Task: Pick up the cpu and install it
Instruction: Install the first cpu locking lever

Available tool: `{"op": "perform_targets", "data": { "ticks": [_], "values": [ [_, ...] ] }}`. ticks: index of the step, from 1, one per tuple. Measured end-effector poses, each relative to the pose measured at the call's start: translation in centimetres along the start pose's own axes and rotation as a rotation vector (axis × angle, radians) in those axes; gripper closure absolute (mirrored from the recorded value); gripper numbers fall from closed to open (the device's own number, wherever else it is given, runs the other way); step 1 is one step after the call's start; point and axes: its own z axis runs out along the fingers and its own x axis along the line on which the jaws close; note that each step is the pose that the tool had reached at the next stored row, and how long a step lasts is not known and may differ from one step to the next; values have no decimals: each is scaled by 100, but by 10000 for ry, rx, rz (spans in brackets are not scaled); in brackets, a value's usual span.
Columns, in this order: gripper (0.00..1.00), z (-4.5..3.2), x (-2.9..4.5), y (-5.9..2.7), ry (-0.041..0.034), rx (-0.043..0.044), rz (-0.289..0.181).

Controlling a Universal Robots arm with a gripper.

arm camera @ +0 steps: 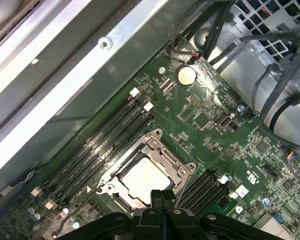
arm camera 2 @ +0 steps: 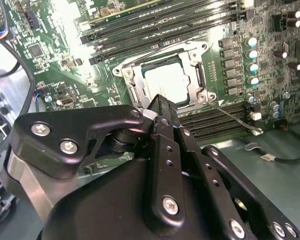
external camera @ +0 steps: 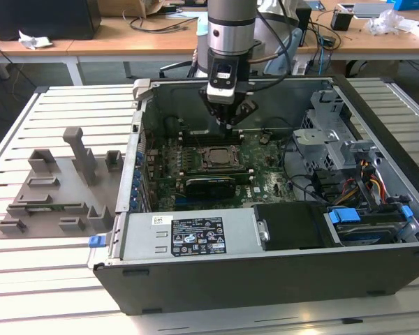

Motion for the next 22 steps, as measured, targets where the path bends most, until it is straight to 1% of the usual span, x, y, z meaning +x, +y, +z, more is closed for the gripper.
{"op": "perform_targets", "data": {
  "ticks": [8, 17, 22],
  "values": [
    [89, 0, 0, 0, -47, -50, -887],
    [89, 0, 0, 0, -87, -92, -1636],
    [89, 0, 0, 0, -118, -126, -2225]
  ]
}}
